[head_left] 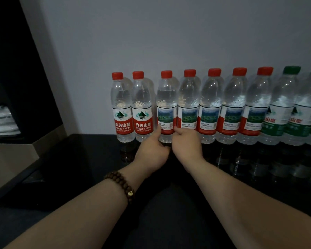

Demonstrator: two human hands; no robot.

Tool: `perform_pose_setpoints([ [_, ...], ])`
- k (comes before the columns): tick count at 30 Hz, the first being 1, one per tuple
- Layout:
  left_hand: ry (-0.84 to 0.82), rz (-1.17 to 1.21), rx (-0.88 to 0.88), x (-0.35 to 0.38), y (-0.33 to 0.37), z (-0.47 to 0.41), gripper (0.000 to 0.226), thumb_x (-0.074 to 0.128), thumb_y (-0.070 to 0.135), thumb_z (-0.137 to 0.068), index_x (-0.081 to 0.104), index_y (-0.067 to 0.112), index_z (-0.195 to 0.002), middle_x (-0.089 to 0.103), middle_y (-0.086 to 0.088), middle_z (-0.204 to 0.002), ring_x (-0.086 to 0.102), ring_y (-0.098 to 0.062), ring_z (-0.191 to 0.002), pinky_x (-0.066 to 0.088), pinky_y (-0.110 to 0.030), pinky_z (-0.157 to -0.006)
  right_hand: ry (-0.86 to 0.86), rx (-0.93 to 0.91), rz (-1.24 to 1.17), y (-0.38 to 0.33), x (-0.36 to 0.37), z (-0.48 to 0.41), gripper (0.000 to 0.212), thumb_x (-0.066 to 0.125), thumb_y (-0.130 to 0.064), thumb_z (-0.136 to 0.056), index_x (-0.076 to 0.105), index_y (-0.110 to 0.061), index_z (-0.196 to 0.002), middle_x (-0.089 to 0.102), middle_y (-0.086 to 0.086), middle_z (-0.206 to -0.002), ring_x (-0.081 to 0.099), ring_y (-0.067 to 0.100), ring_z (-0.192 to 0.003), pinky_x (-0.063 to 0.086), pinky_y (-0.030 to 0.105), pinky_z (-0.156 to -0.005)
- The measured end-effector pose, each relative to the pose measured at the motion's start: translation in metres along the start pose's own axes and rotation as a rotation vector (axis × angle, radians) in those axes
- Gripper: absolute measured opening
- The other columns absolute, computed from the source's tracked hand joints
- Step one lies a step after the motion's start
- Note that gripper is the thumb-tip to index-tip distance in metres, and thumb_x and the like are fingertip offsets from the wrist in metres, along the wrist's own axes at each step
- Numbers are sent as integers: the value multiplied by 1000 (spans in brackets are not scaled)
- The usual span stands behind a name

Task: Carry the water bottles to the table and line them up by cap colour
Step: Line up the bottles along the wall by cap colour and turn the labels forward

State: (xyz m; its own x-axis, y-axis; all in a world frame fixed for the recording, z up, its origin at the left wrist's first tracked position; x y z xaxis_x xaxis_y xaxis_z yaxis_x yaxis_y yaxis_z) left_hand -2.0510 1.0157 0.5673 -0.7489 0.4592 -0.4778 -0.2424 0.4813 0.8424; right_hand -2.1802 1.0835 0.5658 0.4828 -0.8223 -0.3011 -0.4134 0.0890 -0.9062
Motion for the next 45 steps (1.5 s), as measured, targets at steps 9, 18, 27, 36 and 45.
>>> perform_pose_setpoints([
  [9,183,19,12,-19,-8,-6,60,64,8,-93,55,28,-149,68,4,-63,66,-12,-63,61,-36,-78,47,32,-91,7,-3,-3,44,53,-21,-87,72,-23,-128,74,-4,-122,66,14,-95,52,26,-78],
  [18,108,153,-22,-12,-11,-8,67,64,8,-94,47,38,-152,76,3,-87,71,-12,-79,59,-32,-74,35,89,-151,11,-1,-4,36,58,-15,-83,80,-27,-109,76,-10,-114,66,11,-99,47,20,-75],
  [27,40,271,-77,-8,-11,-5,78,66,3,-94,36,51,-149,69,13,-60,58,-1,-44,47,-20,-44,-37,83,-126,11,6,-3,41,57,-19,-80,77,-32,-113,75,-13,-114,66,13,-100,51,27,-78],
  [36,97,267,-68,-14,-13,-5,71,64,3,-94,46,40,-152,75,4,-79,60,-4,-51,48,-20,-47,-59,91,-171,8,8,0,54,55,-19,-73,72,-28,-124,72,-11,-122,66,13,-103,56,33,-90],
  [45,141,167,-65,-18,-16,-6,65,63,9,-97,45,33,-155,67,3,-67,56,-3,-47,47,-23,-50,-49,83,-168,6,8,1,58,54,-24,-74,69,-29,-130,70,-11,-128,61,9,-104,48,26,-85],
])
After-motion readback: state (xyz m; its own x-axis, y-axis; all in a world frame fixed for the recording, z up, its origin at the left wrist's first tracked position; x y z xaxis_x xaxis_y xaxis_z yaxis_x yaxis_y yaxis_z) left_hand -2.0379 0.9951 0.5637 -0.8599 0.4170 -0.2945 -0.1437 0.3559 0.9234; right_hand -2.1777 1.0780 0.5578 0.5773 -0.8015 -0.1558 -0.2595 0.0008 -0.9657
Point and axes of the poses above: each hand's wrist, its own z-axis away from the middle knuckle, its own x-axis out of the palm, y = z × x, the point moved 10 cm from there along -z, towards the middle knuckle
